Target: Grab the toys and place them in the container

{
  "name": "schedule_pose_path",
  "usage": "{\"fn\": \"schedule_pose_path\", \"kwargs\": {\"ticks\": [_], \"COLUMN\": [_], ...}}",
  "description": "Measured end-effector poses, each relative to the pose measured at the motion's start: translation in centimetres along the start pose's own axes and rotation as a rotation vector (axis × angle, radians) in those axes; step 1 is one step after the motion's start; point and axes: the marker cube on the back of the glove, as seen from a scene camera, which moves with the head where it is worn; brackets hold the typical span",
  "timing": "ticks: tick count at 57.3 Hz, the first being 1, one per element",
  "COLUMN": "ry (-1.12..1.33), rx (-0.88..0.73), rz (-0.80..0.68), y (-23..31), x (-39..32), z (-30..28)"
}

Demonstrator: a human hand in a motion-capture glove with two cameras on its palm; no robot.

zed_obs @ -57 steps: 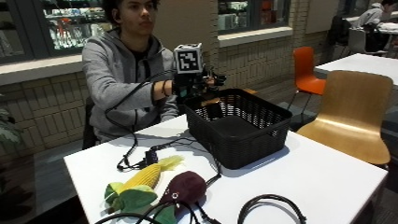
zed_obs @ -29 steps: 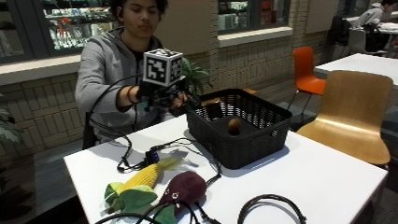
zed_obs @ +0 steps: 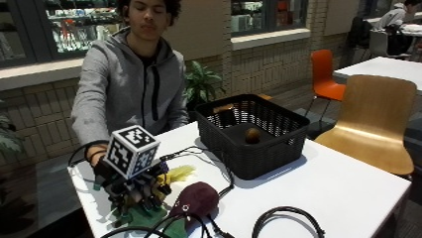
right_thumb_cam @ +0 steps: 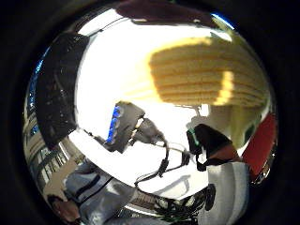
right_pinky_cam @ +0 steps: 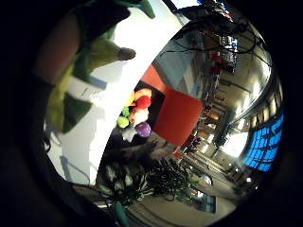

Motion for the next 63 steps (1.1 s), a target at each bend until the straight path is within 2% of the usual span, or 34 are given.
{"fn": "schedule_pose_path", "kwargs": {"ticks": [7,11,24,32,38,44,53,58,63], "ry": [-0.270,-0.342,-0.245,-0.247,-0.277,-0.285,-0.259,-0.278,-0.281], "rx": [0.089,0.137,0.307,0.313,0.373,0.454,0.635,0.650,0.640], "rz": [0.030,0.056,0.109,0.099,0.075,-0.011,-0.190,-0.331,-0.382], "y": [-1.8,-2.0,-2.9,-1.6,-0.4,0.5,2.9,3.3,2.5], "x": [0.0,0.0,-0.4,-1.5,-1.7,-2.5,-11.3,-16.6,-20.4], "z": [2.1,2.8,1.4,0.8,-2.5,-8.6,-16.6,-20.0,-21.7]}}
